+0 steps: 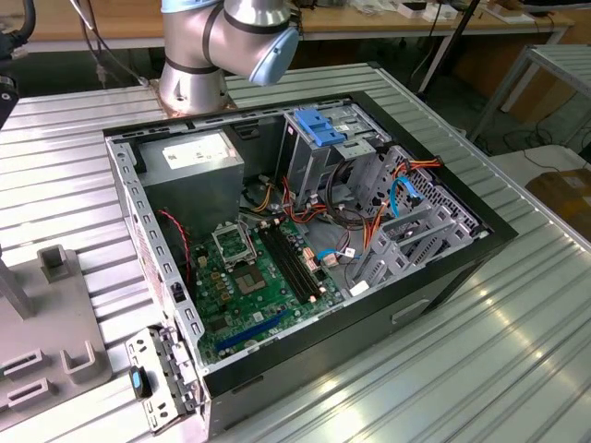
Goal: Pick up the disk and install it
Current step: 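Reach for the disk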
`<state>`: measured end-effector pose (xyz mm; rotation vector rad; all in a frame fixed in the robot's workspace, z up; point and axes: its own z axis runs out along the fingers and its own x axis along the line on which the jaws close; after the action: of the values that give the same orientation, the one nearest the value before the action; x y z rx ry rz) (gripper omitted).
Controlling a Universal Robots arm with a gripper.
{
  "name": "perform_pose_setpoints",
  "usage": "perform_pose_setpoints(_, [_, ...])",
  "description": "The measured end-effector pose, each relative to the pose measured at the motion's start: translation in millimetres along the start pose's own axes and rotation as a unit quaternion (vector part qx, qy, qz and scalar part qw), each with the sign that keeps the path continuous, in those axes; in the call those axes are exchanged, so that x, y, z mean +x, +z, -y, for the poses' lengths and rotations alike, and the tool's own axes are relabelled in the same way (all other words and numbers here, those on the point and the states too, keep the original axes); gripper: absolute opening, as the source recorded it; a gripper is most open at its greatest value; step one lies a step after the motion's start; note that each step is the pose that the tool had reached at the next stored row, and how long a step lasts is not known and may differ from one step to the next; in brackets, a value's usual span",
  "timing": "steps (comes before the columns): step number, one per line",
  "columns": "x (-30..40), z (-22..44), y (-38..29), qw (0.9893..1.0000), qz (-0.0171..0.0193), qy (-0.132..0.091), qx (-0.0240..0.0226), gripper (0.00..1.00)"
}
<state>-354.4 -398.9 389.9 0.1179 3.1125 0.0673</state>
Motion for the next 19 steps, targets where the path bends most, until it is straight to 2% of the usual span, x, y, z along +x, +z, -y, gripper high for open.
perform_pose_setpoints(6, [14.2,1.1,-0.4,1.0,0.0,0.0,0.0,0.11])
perform_pose_setpoints(16, [31.9,2.4,-0.9,1.0,0.0,0.0,0.0,0.11])
perform_pose_setpoints(18, [37.1,2.8,-1.0,1.0,0.0001,0.0,-0.0001,0.11])
perform_pose_setpoints(19, [42.0,3.2,-1.1,1.0,0.0001,0.0,0.0,0.11])
